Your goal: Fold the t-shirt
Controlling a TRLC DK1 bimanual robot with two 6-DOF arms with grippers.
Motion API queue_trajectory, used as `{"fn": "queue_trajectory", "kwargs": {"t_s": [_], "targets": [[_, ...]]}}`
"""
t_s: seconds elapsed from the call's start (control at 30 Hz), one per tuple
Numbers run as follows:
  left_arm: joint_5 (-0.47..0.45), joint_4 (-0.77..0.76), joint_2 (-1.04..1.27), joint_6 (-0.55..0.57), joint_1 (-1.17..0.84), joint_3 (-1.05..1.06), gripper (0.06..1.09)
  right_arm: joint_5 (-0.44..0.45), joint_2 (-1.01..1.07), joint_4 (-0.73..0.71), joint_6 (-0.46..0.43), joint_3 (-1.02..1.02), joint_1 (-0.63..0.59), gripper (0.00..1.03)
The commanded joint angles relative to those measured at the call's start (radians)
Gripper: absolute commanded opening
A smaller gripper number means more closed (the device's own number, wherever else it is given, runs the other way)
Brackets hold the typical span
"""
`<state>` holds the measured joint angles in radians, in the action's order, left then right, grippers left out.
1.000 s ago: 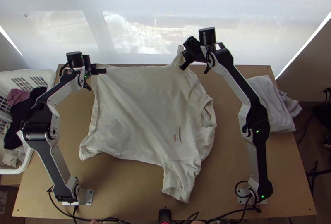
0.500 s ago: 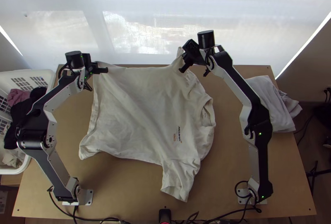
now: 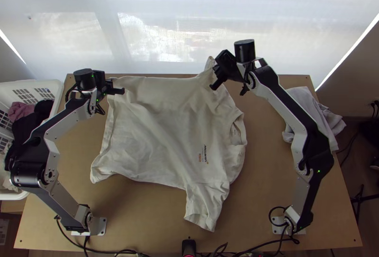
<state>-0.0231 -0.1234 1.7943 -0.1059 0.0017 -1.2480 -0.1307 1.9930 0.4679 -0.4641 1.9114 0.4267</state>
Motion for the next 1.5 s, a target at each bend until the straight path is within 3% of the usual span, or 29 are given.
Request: {"fn": "queue_trajectory", "kwargs": {"t_s": [0.0,0.37,0.83,1.47], "targets": [[0.000,-0.015,-0.038,-0.023,0.026,0.051,0.09,0.000,-0.117,-0.020,0.013,-0.140,0.009,0.03],[0.000,-0.032,-0.039,-0.055,0.037,0.075,0.09,0.000,-0.243,-0.025,0.013,-0.321,0.055,0.03],[-0.001,-0.048,-0.182,-0.040,0.037,0.254,0.09,0.000,-0.379,-0.046,0.015,-0.571,0.129,0.03],[-0.001,-0.048,-0.240,-0.029,0.064,0.341,0.09,0.000,-0.514,-0.081,0.004,-0.833,0.127,0.03]]}}
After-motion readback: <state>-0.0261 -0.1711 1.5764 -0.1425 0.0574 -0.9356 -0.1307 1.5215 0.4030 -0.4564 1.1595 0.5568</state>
